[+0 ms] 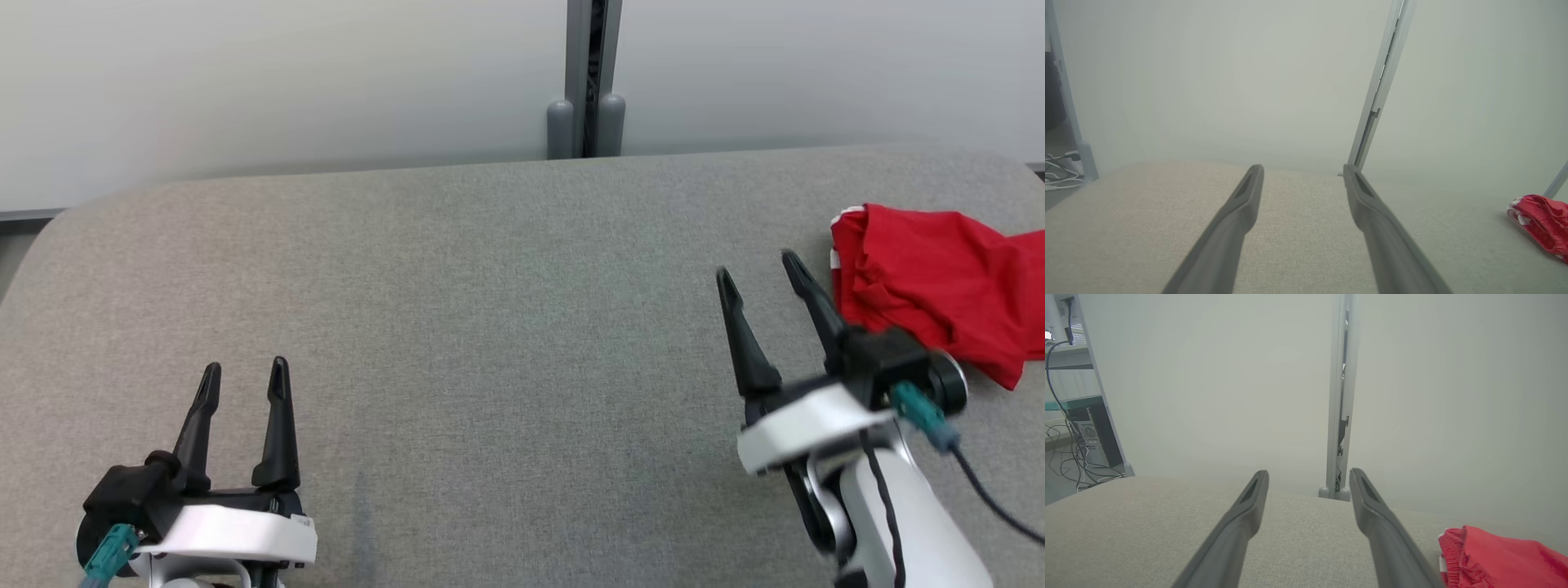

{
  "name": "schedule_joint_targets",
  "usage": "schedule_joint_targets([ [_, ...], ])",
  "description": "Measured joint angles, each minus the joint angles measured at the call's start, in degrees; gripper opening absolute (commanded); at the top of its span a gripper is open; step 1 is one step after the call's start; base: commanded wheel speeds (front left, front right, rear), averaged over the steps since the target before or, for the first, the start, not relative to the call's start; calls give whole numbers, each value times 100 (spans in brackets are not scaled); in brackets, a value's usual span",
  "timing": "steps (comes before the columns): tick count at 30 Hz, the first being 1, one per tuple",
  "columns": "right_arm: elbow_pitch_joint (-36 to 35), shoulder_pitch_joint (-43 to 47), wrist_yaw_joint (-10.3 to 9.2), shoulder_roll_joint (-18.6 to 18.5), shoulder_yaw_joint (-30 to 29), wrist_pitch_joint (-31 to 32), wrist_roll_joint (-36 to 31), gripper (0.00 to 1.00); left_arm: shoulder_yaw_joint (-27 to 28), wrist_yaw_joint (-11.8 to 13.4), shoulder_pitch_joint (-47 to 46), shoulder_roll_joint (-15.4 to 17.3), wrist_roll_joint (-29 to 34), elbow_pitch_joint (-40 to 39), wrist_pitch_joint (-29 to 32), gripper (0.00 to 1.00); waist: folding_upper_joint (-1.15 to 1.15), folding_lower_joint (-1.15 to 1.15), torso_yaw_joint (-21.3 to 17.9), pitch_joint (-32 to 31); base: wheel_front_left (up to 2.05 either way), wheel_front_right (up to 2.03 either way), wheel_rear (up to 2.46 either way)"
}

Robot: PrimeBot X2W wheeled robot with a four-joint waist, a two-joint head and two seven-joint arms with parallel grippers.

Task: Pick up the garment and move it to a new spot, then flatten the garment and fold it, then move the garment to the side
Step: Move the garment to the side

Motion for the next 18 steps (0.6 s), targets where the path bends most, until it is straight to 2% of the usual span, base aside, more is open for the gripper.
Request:
schedule_joint_targets([
  [8, -634, 1336, 0, -3, -297, 1, -66, 100, -30, -23, 457, -15, 149, -288, -1, 100, 0, 0, 126, -373, 0, 0, 0],
  [18, -1189, 2108, 0, 2, -403, 1, 38, 100, -191, 42, 949, -21, 231, -258, 0, 100, 0, 0, 141, -653, 0, 0, 0],
])
